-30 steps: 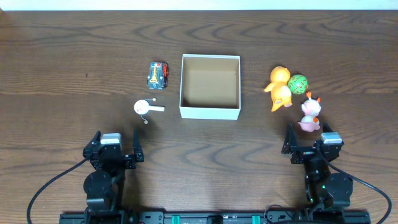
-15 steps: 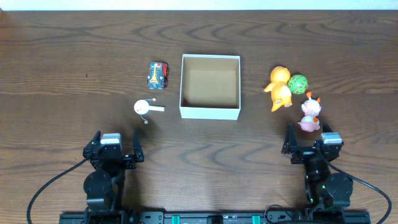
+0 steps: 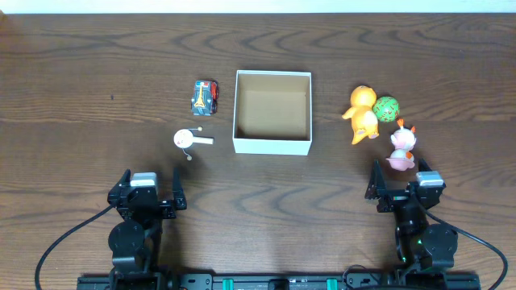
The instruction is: Pack container
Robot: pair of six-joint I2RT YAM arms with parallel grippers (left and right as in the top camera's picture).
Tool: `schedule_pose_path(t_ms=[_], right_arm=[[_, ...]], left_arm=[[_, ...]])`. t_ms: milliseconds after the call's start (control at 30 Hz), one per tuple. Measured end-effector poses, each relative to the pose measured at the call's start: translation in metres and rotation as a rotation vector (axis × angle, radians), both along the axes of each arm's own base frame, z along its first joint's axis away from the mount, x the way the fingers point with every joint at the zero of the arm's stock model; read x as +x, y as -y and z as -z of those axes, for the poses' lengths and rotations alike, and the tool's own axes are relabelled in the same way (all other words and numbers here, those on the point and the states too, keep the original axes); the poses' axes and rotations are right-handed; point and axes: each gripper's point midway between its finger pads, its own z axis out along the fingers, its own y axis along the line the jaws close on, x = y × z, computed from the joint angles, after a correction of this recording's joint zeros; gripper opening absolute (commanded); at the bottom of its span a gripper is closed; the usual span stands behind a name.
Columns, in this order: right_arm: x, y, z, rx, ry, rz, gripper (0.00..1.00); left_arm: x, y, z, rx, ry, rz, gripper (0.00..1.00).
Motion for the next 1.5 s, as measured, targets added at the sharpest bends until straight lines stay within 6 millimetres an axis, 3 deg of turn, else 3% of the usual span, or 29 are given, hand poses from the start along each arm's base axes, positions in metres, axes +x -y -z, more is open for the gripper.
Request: schedule_pose_path(t_ms=[600, 700, 833, 967, 1100, 1333, 1500], right_arm=[[0.002, 0.006, 0.002, 0.055, -0.030, 0.039, 0.99], [0.005, 0.012, -0.007, 0.045, -0.063, 0.076, 0.99], [0.017, 0.018, -0.039, -0.007, -0.096, 0.106, 0.99], [0.048, 0.021, -0.075, -0.048, -0.176, 0.115, 0.99], [0.092, 0.022, -0.096, -0.070, -0.295, 0.114, 0.99], [0.173, 0.007, -0.104, -0.056, -0.438, 0.017, 0.99], [0.200, -0.004, -0.095, -0.030, -0.441, -0.041, 0.99]], left_arm=[[0.000, 0.000, 0.000, 0.000, 0.000, 0.000, 0.98], [0.000, 0.000, 0.000, 0.000, 0.000, 0.000, 0.98], [0.000, 0.000, 0.000, 0.000, 0.000, 0.000, 0.98], [0.000, 0.000, 0.000, 0.000, 0.001, 0.000, 0.98], [0.000, 0.000, 0.000, 0.000, 0.001, 0.000, 0.98], [0.000, 0.000, 0.000, 0.000, 0.001, 0.000, 0.98], [0.000, 0.000, 0.000, 0.000, 0.001, 0.000, 0.98]])
